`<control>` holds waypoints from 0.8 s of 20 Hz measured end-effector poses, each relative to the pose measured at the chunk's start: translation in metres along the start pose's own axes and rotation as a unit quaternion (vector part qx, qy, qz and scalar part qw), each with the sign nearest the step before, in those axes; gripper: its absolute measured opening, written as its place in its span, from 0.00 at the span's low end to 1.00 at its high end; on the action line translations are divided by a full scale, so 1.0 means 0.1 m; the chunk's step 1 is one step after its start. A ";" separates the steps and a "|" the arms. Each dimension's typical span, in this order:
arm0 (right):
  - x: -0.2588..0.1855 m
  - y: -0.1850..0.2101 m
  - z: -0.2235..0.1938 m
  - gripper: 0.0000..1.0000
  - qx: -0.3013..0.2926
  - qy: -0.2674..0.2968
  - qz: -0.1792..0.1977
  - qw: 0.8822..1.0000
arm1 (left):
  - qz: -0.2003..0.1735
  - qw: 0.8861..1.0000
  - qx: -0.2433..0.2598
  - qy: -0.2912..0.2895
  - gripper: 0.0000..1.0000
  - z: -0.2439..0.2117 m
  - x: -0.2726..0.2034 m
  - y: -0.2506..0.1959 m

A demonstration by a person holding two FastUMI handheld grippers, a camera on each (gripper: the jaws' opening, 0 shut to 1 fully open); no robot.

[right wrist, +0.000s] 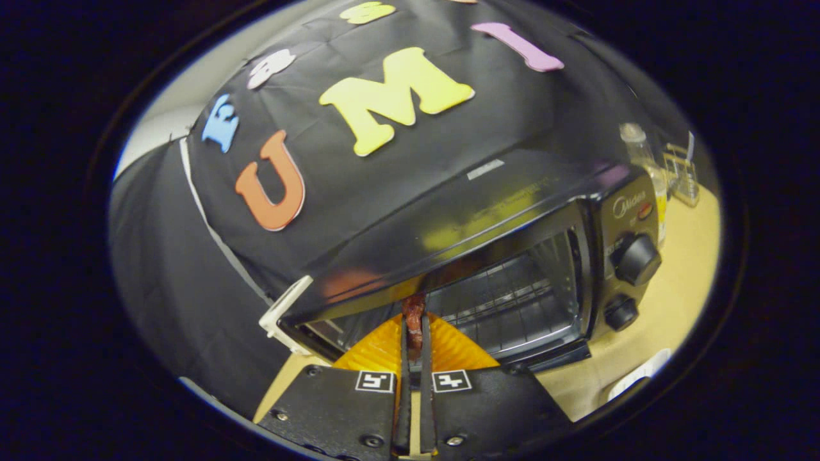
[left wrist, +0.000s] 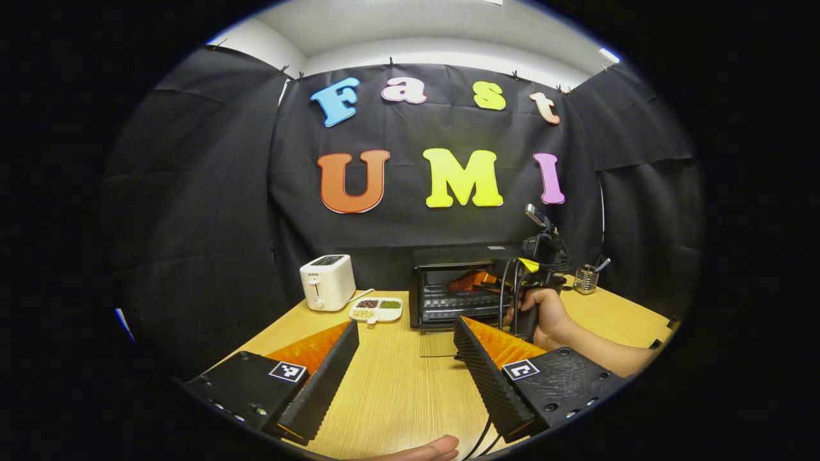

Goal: Open the electric oven with the left hand, put the food in, and close the electric oven.

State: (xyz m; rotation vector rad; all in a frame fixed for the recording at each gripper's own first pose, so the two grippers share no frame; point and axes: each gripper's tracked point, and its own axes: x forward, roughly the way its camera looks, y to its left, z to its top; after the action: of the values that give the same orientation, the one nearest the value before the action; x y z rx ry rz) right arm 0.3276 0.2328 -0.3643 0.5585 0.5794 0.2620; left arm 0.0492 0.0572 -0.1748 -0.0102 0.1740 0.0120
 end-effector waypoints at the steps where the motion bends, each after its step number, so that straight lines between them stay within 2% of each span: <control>1: 0.07 -0.01 -0.01 0.09 0.027 0.006 0.001 1.000 | 0.002 1.000 -0.002 0.006 0.95 -0.03 0.01 0.00; 4: 0.24 -0.18 -0.10 0.11 0.061 0.020 -0.020 0.998 | 0.010 1.000 -0.003 0.015 0.96 -0.08 0.00 0.03; 9: 0.26 -0.29 -0.09 0.14 0.038 0.013 -0.039 0.998 | 0.011 1.000 0.001 0.013 0.95 -0.06 -0.08 0.01; 12: 0.23 -0.44 -0.01 0.20 -0.036 -0.004 -0.081 0.996 | 0.009 1.000 -0.003 0.011 0.96 -0.05 -0.10 -0.03; 14: 0.15 -0.62 0.13 0.29 -0.119 -0.034 -0.127 0.984 | 0.016 1.000 0.005 0.012 0.95 -0.06 -0.12 -0.03; 15: 0.10 -0.60 0.15 0.29 -0.151 -0.049 -0.136 0.978 | 0.025 0.999 0.017 0.012 0.96 -0.07 -0.13 -0.01; 16: 0.03 -0.53 0.17 0.32 -0.170 -0.056 -0.132 0.975 | 0.029 0.999 0.025 0.017 0.95 -0.09 -0.12 -0.01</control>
State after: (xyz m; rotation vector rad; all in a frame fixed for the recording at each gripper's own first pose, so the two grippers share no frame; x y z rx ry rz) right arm 0.3443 0.1834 -0.3834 0.1608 0.4804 0.0726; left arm 0.0362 0.0560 -0.1817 0.0442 0.2078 0.0655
